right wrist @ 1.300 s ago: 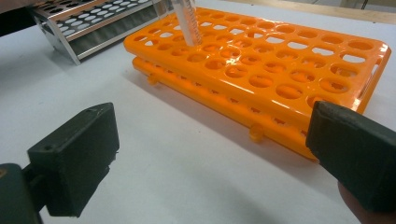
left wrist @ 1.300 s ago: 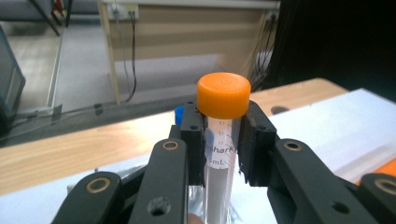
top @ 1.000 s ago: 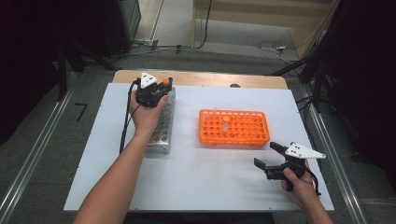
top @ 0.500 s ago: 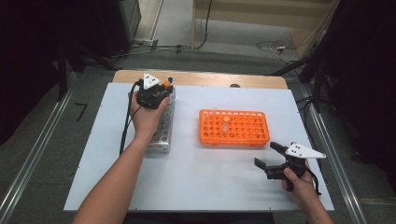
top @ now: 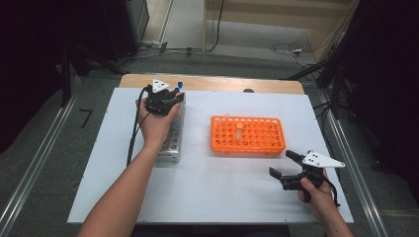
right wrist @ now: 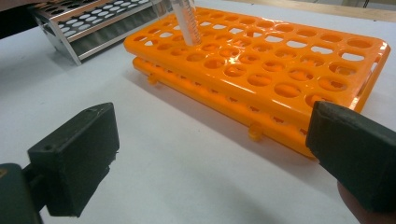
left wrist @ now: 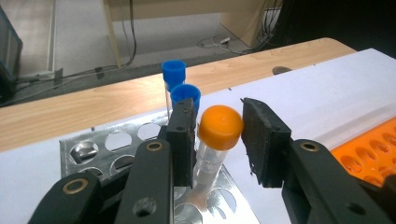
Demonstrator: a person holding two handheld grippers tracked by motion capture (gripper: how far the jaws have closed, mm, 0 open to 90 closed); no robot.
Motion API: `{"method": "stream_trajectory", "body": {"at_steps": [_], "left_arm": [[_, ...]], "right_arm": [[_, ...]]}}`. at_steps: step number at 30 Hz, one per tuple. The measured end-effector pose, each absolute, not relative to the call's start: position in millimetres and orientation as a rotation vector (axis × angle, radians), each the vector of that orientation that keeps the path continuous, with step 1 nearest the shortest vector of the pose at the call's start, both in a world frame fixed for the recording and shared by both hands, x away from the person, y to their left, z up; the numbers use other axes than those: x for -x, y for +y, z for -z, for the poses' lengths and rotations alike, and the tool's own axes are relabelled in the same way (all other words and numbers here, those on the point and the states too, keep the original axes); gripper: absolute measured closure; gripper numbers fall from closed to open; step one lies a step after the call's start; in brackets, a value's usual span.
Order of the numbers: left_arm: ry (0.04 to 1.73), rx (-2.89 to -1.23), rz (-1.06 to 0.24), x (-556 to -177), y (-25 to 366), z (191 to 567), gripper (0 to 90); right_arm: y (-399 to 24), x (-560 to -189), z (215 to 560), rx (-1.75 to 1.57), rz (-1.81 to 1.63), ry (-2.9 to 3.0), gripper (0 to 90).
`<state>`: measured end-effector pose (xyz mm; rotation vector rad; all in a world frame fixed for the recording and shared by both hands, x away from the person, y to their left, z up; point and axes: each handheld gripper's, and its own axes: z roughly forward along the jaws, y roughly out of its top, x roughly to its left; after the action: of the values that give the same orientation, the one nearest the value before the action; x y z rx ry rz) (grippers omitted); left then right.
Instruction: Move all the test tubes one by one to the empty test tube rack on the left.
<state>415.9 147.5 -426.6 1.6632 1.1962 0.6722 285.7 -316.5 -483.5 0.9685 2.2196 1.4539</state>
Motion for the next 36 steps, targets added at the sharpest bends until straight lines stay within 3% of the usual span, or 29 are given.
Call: {"method": "stream_trajectory", "body": {"at_steps": [3, 5, 12, 16, 20, 36], "left_arm": [[1.185, -1.639, -0.659, -415, 149, 424, 62.7], [1.168, -1.621, -0.639, -413, 150, 422, 56.3], [1.104, -1.592, -0.565, -399, 153, 415, 14.9], [1.063, -1.594, -0.532, -385, 153, 413, 3.5], [1.028, -1.586, -0.513, -370, 155, 413, 0.0], [0.926, -1.596, -0.475, -309, 154, 416, 0.0]], "right_arm": [[-316, -285, 483, -0.965, -1.453, 2.219, 1.4], [-316, -285, 482, -0.969, -1.46, 2.209, 1.4], [-317, -285, 480, -0.973, -1.47, 2.186, 1.4], [-314, -285, 478, -0.971, -1.471, 2.18, 1.4], [-310, -286, 475, -0.967, -1.469, 2.177, 1.5], [-276, -304, 459, -0.932, -1.475, 2.199, 1.9]]}}
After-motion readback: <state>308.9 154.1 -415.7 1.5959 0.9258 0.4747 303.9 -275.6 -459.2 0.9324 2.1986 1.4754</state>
